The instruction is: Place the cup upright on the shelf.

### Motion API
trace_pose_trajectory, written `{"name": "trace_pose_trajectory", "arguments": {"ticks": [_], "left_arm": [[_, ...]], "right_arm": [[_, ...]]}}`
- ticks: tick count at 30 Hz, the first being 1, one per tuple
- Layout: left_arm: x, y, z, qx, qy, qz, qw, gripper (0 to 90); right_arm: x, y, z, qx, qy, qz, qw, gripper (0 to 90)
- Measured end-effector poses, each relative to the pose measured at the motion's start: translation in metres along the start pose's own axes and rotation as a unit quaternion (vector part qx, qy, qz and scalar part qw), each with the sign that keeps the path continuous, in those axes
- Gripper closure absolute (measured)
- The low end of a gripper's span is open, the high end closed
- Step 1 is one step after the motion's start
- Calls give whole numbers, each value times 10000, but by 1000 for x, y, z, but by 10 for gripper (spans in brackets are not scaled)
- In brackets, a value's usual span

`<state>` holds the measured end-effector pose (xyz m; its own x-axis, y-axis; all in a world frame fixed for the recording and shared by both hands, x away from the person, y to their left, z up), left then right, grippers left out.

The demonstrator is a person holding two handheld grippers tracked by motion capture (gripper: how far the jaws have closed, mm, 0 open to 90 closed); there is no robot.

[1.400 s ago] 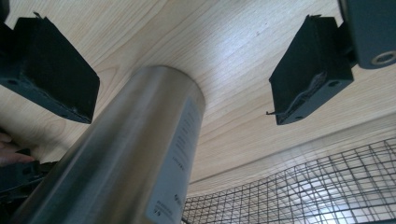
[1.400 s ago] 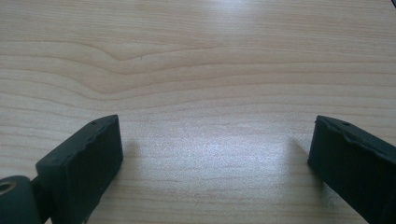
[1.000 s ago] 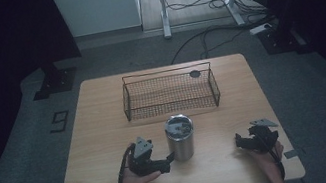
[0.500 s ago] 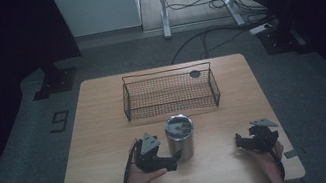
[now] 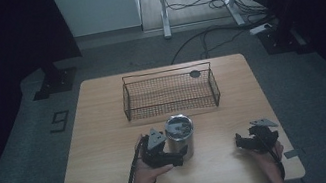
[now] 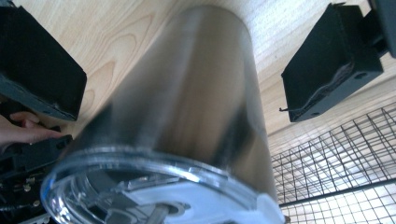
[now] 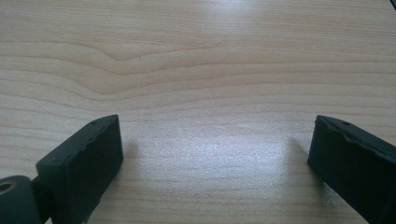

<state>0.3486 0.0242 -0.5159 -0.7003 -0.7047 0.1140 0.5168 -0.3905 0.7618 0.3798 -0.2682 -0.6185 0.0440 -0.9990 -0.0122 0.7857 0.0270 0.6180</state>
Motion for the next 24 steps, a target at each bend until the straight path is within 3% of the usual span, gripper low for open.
{"name": "trace_pose_trajectory", "arguments": {"ticks": [8,16,24], "left_arm": [[5,7,-8,-12,35,-63,10000,0],[3,14,-17,-17,191,-43,9998,0],[2,18,-29,135,402,-114,9990,0]], "right_arm": [[0,0,0,-5,-2,4,10000,29],[0,0,0,-1,0,2,10000,28],[0,0,0,-6,-3,4,10000,29]]}}
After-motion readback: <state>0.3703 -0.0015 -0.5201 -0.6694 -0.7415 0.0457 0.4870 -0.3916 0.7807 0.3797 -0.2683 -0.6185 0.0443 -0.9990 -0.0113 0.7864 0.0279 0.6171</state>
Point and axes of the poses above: each handheld gripper's, and its own axes: z roughly backward along the jaws, y roughly out of its top, x roughly to its right, the point moved 9 cm from there along -z, roughly forward along the jaws, and after that the axes turned 8 degrees about -x, right-handed, at the moved point
